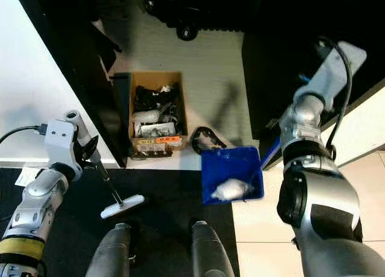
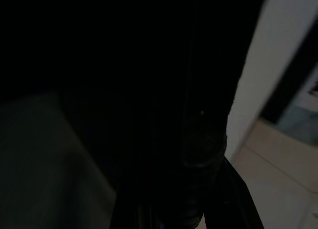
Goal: Sweep floor
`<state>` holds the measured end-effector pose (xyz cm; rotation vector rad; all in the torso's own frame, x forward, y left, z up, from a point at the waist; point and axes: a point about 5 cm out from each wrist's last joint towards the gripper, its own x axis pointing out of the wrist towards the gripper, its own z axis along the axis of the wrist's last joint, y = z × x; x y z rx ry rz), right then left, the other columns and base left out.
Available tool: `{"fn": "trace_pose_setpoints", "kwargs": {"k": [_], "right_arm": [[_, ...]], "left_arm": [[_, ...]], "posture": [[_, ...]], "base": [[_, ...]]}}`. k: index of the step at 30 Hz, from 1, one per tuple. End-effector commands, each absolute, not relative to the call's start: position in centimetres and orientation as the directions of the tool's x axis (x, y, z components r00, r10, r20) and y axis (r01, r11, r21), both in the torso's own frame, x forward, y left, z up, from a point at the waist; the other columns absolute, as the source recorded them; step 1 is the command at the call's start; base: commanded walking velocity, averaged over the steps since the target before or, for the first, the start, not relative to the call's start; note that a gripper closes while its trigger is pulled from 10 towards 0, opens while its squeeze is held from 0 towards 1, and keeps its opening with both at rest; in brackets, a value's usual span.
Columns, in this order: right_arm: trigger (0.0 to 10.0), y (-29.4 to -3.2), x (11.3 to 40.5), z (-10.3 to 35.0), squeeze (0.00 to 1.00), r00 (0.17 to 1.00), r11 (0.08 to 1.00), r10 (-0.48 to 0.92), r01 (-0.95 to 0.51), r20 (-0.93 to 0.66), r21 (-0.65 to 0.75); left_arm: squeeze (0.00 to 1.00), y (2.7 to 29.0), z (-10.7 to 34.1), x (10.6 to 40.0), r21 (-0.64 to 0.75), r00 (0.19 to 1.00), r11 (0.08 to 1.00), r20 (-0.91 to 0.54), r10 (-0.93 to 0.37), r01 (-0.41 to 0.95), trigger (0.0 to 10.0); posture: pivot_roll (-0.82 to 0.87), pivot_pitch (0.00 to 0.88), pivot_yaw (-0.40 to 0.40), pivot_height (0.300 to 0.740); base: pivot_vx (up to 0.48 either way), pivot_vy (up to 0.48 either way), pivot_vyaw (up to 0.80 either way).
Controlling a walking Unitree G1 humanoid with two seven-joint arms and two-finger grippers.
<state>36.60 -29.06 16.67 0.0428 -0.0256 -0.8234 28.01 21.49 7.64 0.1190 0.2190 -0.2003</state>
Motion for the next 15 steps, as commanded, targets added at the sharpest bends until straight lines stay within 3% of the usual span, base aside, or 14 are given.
{"fn": "trace_pose_setpoints", "kwargs": {"k": [1, 15], "right_arm": [[10.0, -29.33, 36.13, 16.28, 0.00, 0.641, 0.640, -0.768, 0.766, 0.009, 0.054], [10.0, -28.67, 36.15, 16.24, 0.00, 0.617, 0.611, -0.787, 0.781, -0.001, 0.128]], "left_arm": [[0.00, 21.53, 6.61, 27.52, 0.090, 0.943, 0.972, -0.277, -0.186, 0.218, 10.0], [0.00, 21.49, 6.73, 27.73, 0.086, 0.945, 0.972, -0.266, -0.189, 0.219, 10.0]], "posture": [[0.01, 0.111, -0.027, 0.740], [0.01, 0.114, -0.026, 0.740]], "base": [[0.000, 0.000, 0.00], [0.000, 0.000, 0.00]]}}
